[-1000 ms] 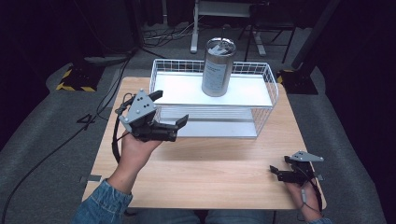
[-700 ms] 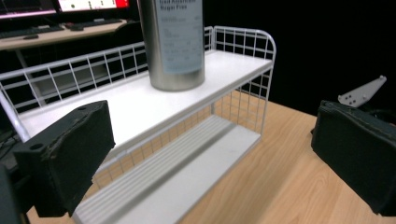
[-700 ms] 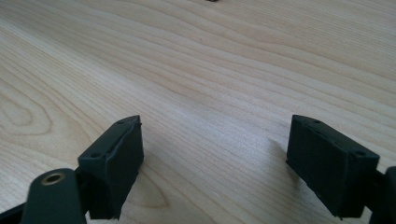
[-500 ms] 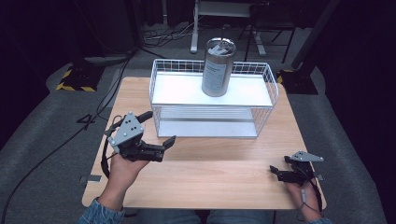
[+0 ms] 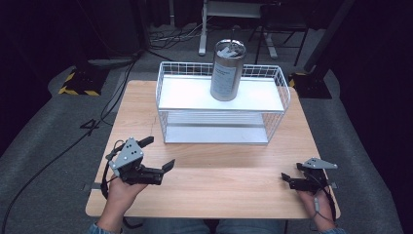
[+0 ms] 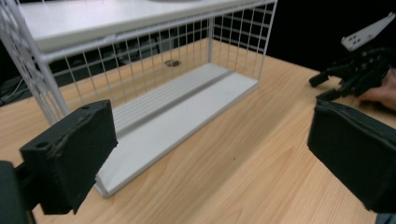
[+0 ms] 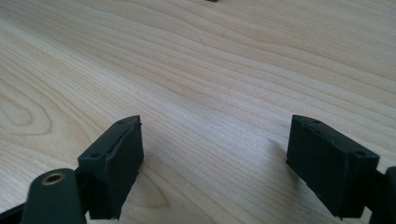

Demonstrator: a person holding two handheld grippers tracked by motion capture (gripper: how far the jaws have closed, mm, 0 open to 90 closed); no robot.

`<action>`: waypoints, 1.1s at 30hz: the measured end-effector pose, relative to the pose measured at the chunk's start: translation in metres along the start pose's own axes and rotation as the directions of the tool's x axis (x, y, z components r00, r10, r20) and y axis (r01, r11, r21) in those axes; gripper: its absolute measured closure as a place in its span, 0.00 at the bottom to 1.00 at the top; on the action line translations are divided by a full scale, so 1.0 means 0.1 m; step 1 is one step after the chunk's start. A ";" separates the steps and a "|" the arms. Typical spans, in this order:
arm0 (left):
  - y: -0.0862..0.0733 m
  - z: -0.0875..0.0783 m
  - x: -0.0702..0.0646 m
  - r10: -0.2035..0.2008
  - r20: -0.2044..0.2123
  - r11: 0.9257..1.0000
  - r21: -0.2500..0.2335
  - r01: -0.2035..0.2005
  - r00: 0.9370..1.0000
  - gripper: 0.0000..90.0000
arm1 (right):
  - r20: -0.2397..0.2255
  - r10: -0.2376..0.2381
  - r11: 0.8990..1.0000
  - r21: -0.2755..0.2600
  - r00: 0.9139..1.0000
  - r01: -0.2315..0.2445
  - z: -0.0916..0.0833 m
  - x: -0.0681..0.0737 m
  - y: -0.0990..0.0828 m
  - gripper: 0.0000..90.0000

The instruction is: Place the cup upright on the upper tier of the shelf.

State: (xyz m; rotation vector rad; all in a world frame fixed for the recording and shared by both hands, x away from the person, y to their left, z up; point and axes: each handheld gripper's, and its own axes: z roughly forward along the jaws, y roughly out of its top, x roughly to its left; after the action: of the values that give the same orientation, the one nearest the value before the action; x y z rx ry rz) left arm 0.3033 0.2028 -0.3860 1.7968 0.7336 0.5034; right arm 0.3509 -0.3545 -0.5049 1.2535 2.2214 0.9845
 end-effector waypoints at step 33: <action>-1.07 0.55 0.14 -0.043 -0.119 0.882 0.462 0.094 0.992 0.09 | 0.000 -0.001 1.000 0.000 1.000 0.001 0.00 0.00 0.00 0.21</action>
State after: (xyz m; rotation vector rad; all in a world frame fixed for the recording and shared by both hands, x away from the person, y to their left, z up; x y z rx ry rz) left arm 0.3237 0.2002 -0.5055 2.1929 1.0573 0.3966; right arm 0.3509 -0.3546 -0.5049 1.2528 2.2218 0.9845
